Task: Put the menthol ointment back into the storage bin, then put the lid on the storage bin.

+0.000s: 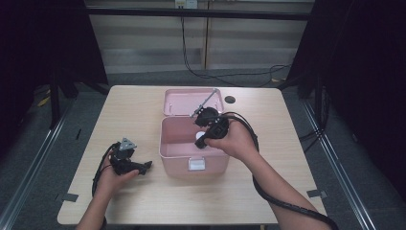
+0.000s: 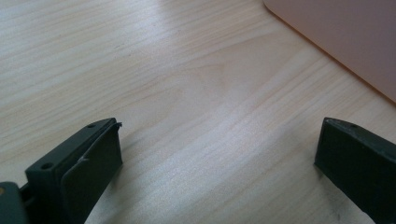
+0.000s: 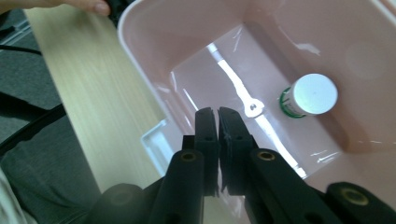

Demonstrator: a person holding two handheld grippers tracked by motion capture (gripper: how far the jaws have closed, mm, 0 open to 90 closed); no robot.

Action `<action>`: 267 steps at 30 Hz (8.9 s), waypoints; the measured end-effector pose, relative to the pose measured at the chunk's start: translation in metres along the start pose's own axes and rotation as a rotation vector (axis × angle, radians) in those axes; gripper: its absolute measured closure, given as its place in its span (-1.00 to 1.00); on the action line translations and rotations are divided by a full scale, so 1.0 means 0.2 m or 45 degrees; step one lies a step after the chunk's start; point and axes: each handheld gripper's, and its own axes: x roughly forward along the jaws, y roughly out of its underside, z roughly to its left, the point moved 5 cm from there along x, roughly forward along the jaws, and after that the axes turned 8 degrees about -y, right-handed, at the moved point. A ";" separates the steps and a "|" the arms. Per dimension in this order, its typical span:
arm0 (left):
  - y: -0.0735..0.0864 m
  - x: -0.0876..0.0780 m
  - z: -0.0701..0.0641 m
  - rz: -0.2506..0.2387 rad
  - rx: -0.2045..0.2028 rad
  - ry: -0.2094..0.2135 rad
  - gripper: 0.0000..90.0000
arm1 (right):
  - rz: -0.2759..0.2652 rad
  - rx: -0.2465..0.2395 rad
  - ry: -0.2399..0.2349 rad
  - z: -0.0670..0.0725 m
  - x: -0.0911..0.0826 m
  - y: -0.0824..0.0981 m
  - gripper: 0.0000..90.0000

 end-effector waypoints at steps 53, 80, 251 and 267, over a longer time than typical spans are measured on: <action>0.00 0.00 0.00 -0.001 0.001 0.000 -1.00 | 0.165 -0.146 -0.080 0.13 0.14 0.12 1.00; 0.00 0.00 0.00 -0.002 -0.004 0.001 -1.00 | 0.131 -0.179 -0.094 0.13 0.21 0.15 1.00; -1.19 0.38 0.12 0.420 -0.432 -0.128 0.59 | 0.128 -0.242 -0.130 0.11 0.21 0.15 1.00; -1.22 0.30 0.13 0.431 -0.484 -0.139 0.85 | 0.117 -0.229 -0.145 0.11 0.21 0.15 1.00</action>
